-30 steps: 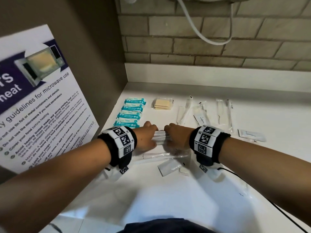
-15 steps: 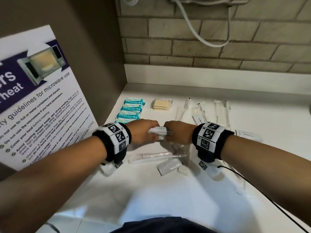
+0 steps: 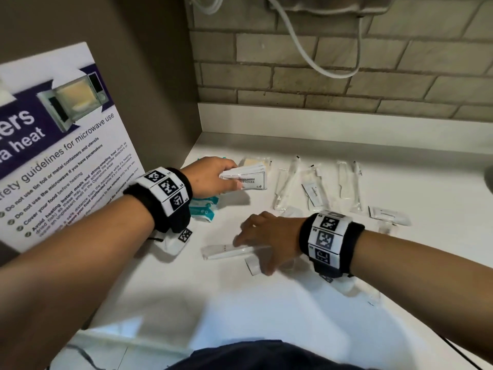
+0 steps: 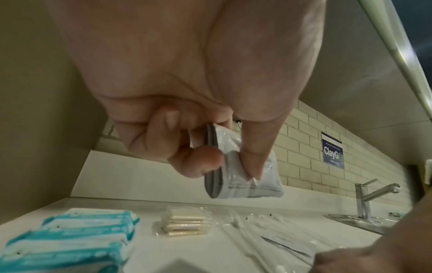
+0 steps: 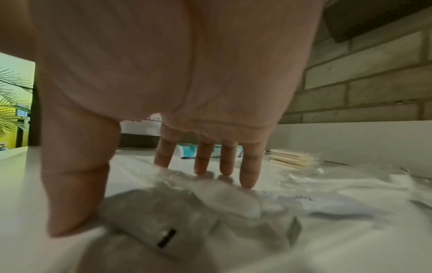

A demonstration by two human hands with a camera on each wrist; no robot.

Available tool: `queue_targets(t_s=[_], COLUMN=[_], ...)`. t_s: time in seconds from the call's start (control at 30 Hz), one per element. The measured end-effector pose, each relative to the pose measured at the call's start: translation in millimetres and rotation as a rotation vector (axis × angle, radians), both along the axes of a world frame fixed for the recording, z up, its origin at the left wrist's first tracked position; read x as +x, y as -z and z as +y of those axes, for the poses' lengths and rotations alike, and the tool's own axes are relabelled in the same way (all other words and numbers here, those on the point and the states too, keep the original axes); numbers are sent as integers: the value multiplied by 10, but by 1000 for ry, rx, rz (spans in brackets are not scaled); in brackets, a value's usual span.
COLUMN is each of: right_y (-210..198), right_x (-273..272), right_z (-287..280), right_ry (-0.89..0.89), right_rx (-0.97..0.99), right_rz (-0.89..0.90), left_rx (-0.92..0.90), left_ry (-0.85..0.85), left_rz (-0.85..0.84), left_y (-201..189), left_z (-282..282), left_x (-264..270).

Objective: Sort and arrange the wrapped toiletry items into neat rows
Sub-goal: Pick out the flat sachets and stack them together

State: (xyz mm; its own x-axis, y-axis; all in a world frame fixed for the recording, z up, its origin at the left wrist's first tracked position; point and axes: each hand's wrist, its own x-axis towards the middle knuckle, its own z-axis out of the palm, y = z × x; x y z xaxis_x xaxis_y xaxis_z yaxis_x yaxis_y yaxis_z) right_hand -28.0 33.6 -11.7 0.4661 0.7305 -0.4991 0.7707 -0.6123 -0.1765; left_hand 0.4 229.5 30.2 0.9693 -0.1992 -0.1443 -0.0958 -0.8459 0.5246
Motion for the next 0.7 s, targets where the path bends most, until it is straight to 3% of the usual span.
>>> queue_targets(t_s=[0.13,0.33,0.47,0.7], right_y=[-66,-165,-76,-34], right_x=[112,368,558,732], right_z=[-93,-359,-489,-771], right_ry=[49,115,299,352], right_rx=[49,-62,-126,-263], right_rz=[-18,-275,-253,-260], left_rx=[-5,-12,2,22], left_ry=[36,53,61,89], left_rz=[4,9,6,-1], left_y=[61,121,113,130], left_z=[-143,-226,-291,-417], left_x=[-35,46,158,335])
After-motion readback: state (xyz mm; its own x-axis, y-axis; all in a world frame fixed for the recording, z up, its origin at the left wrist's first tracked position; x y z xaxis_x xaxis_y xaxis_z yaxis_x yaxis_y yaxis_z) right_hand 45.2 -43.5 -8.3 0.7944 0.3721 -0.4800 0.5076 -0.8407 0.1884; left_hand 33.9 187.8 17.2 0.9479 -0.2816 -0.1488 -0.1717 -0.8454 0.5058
